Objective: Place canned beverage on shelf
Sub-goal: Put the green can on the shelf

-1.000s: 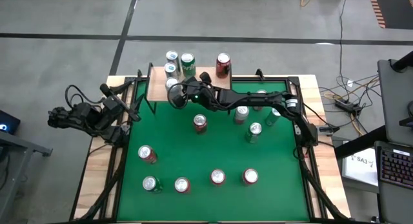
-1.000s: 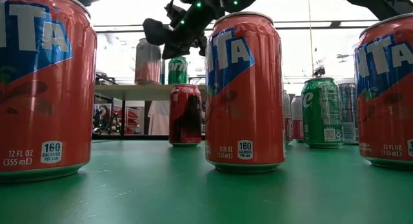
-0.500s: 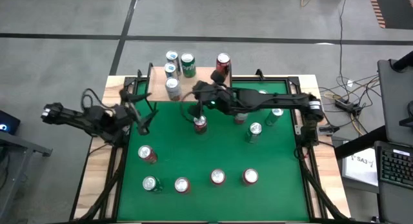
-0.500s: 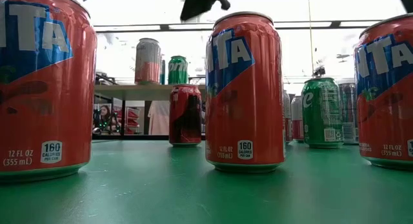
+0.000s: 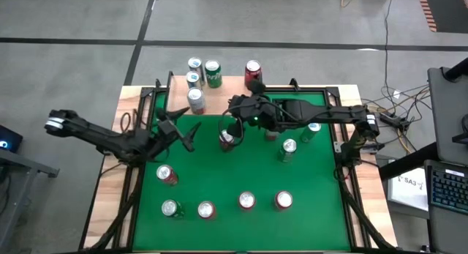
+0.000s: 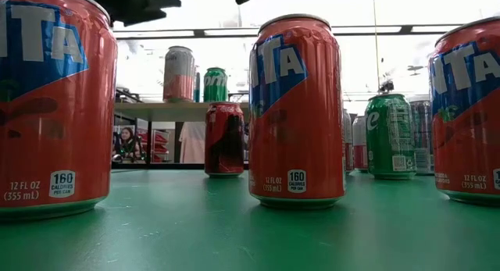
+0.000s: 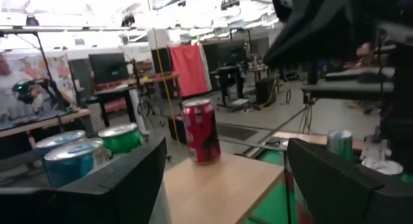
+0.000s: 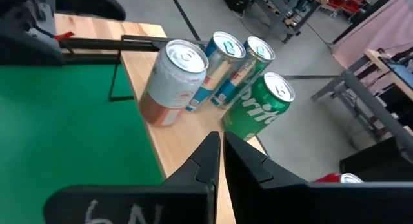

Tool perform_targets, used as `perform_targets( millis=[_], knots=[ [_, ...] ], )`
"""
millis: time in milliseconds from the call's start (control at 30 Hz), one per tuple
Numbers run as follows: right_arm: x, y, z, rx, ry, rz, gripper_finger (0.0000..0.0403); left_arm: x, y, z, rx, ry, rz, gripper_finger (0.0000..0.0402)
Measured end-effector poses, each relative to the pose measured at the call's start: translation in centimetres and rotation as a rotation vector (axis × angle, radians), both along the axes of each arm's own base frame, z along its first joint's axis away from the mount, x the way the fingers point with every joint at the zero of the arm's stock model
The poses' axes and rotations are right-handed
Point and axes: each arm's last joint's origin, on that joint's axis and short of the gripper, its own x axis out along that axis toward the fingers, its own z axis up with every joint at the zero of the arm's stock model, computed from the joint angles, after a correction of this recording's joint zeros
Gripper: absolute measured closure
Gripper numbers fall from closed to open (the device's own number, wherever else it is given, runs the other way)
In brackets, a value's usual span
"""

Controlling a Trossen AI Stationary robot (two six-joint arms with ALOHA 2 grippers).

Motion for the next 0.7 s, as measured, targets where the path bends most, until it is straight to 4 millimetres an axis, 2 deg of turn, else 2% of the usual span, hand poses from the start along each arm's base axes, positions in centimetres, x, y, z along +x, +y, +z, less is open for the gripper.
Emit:
perform_targets(
  millis=[267,700],
  knots=[
    [-0.3,0.0,0.2,-0.032,0.029,0.019,0.039,1.6,-0.3,-0.1,-0.003,0.056,0.084,0.0075],
    [-1.5,-0.4,1.1,-0.033,0.032,0.009,0.039,2.4,0.5,-1.5,-0.012,0.132,0.262,0.0006]
  ],
)
